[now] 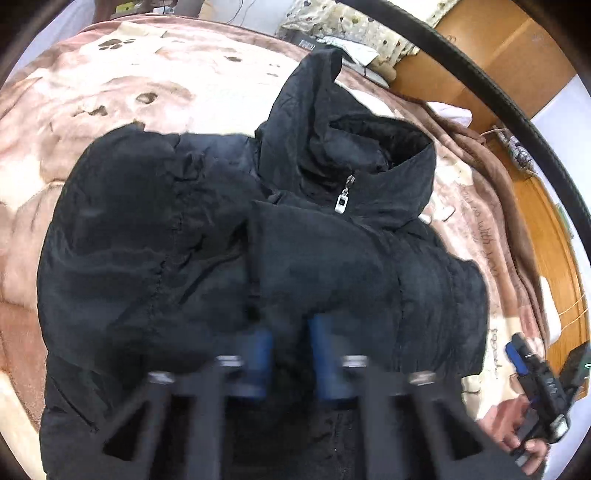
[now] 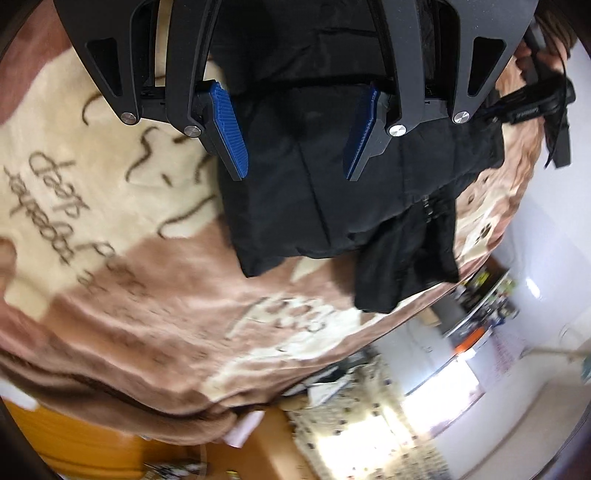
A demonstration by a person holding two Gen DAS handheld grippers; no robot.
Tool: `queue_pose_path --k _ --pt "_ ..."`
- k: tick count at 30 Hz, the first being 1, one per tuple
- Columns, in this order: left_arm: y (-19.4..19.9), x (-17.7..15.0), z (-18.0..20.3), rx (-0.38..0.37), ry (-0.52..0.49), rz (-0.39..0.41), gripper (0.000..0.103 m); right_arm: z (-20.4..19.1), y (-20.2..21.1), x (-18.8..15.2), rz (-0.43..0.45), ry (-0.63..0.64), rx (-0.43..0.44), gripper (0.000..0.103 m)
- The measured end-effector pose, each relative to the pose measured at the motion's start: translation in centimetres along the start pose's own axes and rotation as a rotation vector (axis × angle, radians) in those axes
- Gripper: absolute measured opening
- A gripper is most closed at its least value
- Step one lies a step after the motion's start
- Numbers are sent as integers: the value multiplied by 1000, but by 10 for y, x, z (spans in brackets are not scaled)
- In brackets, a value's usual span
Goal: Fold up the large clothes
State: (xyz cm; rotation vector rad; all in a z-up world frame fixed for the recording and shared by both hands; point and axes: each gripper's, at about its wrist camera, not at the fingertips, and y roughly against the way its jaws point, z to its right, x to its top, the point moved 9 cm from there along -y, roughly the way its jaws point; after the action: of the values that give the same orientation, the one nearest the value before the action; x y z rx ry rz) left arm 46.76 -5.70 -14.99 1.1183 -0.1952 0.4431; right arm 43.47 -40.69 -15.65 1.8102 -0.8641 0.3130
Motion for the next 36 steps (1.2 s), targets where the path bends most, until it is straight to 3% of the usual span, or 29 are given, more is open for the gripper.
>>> queue_pose_path --k 7,13,18,22,26,30,33,36 --pt "61 28 -1 -49 8 177 9 -7 3 -5 -11 42 -6 55" --pt "43 11 -34 43 16 114 9 -34 -8 -5 6 133 7 55" --pt "22 0 -57 127 22 94 13 -41 -44 -19 -71 223 -49 54" --pt "11 1 -56 144 5 81 15 -31 -65 -27 -111 202 -74 55" --pt "6 -2 -56 200 -40 88 32 -25 -72 -30 -125 201 -97 58" --pt "10 -3 -68 181 35 72 54 -25 -60 -24 -131 203 -121 60" --pt "21 0 -72 153 69 77 64 -40 -39 -12 -62 233 -95 60" --pt "43 6 -71 167 68 135 66 -57 -32 -10 -47 265 -47 60"
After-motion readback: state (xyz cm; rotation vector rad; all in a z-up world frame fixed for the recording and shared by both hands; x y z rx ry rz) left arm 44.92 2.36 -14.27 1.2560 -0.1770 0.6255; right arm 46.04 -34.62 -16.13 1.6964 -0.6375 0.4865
